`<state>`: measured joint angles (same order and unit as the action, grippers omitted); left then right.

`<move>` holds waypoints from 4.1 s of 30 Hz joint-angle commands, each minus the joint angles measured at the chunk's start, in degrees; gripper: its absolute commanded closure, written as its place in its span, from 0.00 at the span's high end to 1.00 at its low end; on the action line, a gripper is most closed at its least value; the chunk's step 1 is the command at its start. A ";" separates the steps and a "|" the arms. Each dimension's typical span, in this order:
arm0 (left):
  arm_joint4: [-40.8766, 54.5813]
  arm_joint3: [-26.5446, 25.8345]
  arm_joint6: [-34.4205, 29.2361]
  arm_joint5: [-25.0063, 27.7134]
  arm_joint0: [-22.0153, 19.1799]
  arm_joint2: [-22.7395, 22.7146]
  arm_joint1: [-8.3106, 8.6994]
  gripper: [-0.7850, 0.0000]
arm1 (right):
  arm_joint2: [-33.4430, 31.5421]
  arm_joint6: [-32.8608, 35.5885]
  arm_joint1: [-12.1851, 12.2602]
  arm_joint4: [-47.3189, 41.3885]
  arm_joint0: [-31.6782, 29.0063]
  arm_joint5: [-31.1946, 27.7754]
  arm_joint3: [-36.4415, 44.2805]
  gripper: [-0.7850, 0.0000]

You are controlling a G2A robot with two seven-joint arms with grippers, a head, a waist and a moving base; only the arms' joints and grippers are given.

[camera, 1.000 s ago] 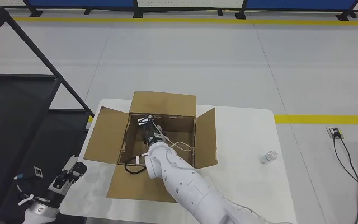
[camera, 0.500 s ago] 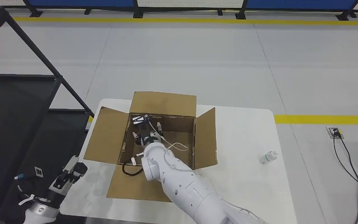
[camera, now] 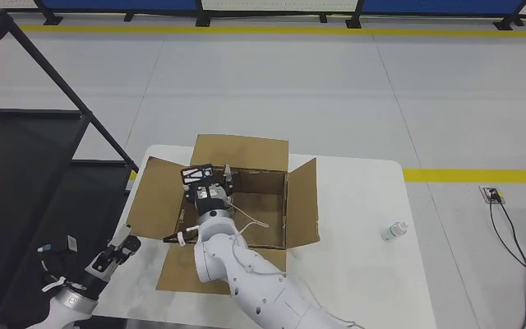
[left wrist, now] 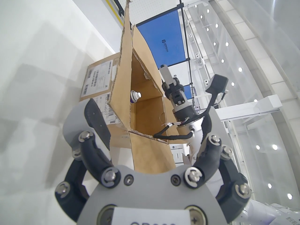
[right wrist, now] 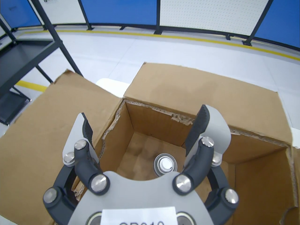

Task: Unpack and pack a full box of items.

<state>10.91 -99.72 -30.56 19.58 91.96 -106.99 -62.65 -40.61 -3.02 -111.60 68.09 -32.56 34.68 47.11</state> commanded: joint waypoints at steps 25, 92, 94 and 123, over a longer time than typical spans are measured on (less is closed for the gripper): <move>-1.78 -0.16 0.45 -2.76 -2.45 0.79 0.21 1.00 | -38.79 4.04 13.24 25.26 -46.65 -8.96 64.81 1.00; -0.33 -1.46 6.19 0.03 2.72 -0.41 -0.65 1.00 | -9.56 24.54 11.10 35.42 -18.54 -15.52 39.25 0.00; -0.27 -1.41 6.02 -0.01 2.61 -0.51 -0.65 1.00 | -8.37 27.09 10.23 34.63 -15.85 -14.98 32.90 0.00; -0.54 -0.13 3.93 -0.98 0.32 -0.92 -0.50 1.00 | -13.36 21.13 3.58 12.31 0.27 -14.60 -8.10 0.38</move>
<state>10.38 -99.82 -26.68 18.58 92.20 -107.88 -63.14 -53.93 18.51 -107.93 80.62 -32.42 20.07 39.45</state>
